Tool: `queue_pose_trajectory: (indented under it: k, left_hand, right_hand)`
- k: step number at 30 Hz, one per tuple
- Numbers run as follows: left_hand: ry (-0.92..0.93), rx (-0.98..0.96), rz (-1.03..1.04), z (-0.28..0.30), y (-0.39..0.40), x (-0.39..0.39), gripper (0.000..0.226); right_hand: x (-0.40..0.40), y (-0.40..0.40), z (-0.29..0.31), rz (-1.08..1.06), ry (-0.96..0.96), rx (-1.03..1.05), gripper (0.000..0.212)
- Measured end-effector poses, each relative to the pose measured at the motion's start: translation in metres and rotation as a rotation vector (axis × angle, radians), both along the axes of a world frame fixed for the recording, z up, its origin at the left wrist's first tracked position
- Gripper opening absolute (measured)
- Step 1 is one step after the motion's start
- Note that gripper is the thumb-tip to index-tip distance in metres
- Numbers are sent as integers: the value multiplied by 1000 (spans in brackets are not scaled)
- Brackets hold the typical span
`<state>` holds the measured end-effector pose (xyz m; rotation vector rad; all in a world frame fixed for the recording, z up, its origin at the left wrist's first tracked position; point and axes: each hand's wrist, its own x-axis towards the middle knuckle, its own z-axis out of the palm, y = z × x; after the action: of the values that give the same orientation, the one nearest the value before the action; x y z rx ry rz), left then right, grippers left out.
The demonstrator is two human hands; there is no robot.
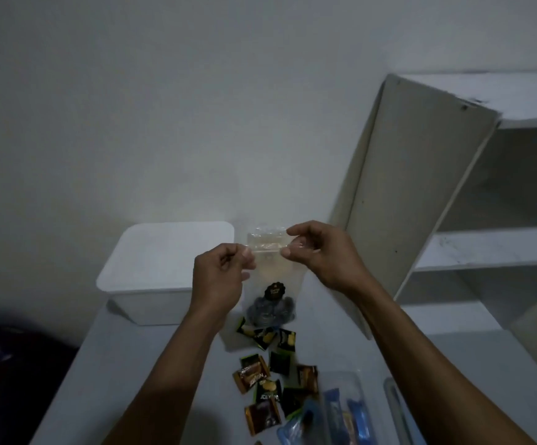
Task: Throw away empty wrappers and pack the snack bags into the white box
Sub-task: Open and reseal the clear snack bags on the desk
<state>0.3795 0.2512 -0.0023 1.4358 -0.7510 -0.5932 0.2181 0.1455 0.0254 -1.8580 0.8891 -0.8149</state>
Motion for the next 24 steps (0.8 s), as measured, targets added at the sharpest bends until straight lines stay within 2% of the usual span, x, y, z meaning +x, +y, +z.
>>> queue_pose_trajectory:
  k: [4, 7, 11, 18, 24]
  left_hand:
    - [-76, -21, 0, 15, 23, -7, 11]
    - [-122, -31, -11, 26, 34, -9, 10]
    - [-175, -38, -15, 36, 43, -6, 11]
    - [-196, -22, -11, 42, 50, -2, 11]
    - [-184, -17, 2, 42, 54, 8, 12]
  right_hand:
    - [10, 28, 34, 103, 248, -275, 31]
    - [20, 39, 50, 149, 344, -367, 23]
    - [27, 47, 61, 171, 403, -387, 14]
    - [36, 57, 65, 155, 477, -489, 12]
    - [39, 58, 65, 177, 465, -461, 14]
